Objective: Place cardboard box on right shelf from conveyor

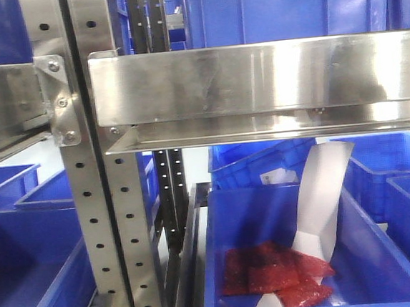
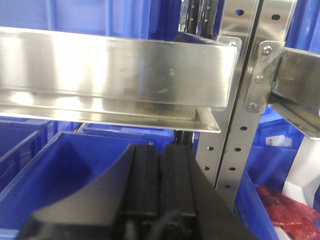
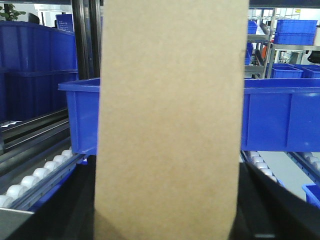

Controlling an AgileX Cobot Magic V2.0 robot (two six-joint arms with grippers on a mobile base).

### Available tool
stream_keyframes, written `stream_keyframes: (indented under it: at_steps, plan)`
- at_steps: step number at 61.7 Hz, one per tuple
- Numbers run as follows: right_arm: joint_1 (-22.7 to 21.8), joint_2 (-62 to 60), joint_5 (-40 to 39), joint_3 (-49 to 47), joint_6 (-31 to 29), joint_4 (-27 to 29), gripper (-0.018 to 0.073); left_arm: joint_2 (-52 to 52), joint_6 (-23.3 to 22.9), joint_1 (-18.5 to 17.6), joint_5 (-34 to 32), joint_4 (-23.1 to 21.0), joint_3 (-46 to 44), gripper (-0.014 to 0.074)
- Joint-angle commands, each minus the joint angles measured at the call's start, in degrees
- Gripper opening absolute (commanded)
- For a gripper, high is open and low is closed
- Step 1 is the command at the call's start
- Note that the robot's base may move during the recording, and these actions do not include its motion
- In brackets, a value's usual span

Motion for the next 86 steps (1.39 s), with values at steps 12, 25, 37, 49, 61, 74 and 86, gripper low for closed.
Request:
stream_keyframes:
  at_steps: [12,25,37,49,61,74,86]
  plan:
    - [-0.1,0.5,-6.0,-1.9,-0.3,-0.1,0.0313,-0.4,-0.1,-0.2,-4.5,-0.1,-0.2,-0.0119]
    - [-0.1,0.5,-6.0,-1.9,-0.3,-0.1,0.0313,-0.4,-0.1,-0.2,-4.5,-0.1,-0.2,-0.0119]
    - [-0.1,0.5,-6.0,-1.9,-0.3,-0.1,0.0313,-0.4,-0.1,-0.2,-4.5,-0.1,-0.2,-0.0119]
    - [-0.1,0.5,-6.2,-1.9,-0.3,-0.1,0.0313,-0.4,-0.1,-0.2,-4.5,-0.1,-0.2,-0.0119]
    - [-0.1,0.5,-15.3,-1.9,-1.1,-6.1,0.0313,-0.4,-0.1,-0.2,-4.5,-0.1,-0.2,-0.0119]
    - [-0.1,2.4,-20.7,-1.9,-1.1,-28.8,0.0313,-0.4,-0.1,-0.2,-4.5,-0.1,-0.2,-0.0119]
    - [-0.1,6.8,-21.0,-1.9,-1.1,-45.2,0.0313,-0.4,-0.1,-0.2,-4.5,-0.1,-0.2,-0.0119]
